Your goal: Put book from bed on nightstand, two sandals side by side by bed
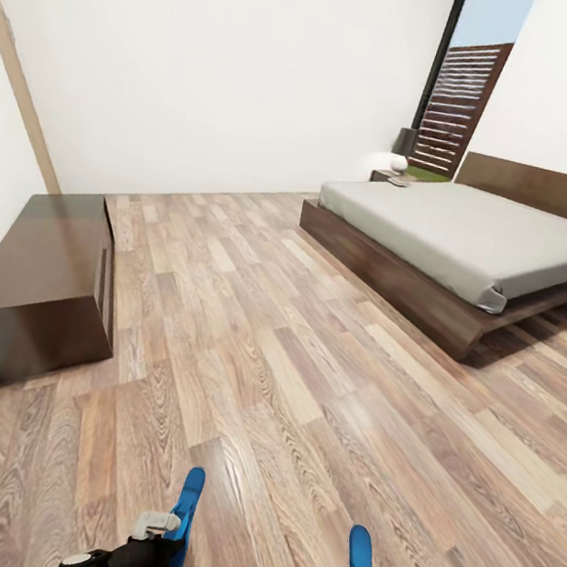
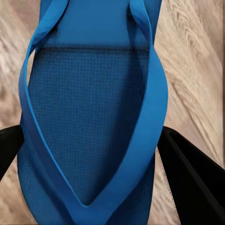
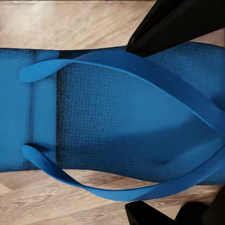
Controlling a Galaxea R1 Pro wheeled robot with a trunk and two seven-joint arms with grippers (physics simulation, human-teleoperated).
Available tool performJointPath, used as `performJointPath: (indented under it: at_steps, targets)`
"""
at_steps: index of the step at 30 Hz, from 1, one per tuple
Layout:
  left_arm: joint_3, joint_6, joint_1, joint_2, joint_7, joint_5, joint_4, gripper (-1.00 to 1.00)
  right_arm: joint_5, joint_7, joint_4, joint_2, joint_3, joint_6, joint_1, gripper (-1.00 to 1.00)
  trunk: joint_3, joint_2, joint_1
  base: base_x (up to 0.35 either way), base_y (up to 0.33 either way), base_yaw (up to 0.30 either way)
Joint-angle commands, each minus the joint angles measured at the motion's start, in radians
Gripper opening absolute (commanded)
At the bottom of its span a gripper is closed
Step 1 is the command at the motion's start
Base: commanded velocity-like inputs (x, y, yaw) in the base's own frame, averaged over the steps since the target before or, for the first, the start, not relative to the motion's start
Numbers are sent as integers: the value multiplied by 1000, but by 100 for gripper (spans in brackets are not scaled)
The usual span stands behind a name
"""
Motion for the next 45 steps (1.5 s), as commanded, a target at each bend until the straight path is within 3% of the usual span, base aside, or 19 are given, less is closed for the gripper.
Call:
performJointPath:
  at_steps: [1,20,45]
  targets:
    - [5,1,0,0,-7,3,1,-100,3,4,1,0,-4,-2,-1,-100,0,0,0,0,0,-281]
    - [5,1,0,0,-7,3,1,-100,3,6,1,0,-4,-2,-1,-100,72,4,-8,0,0,-281]
    - [6,0,0,0,-8,3,1,-100,3,6,1,0,-4,-2,-1,-100,80,4,-8,0,0,-281]
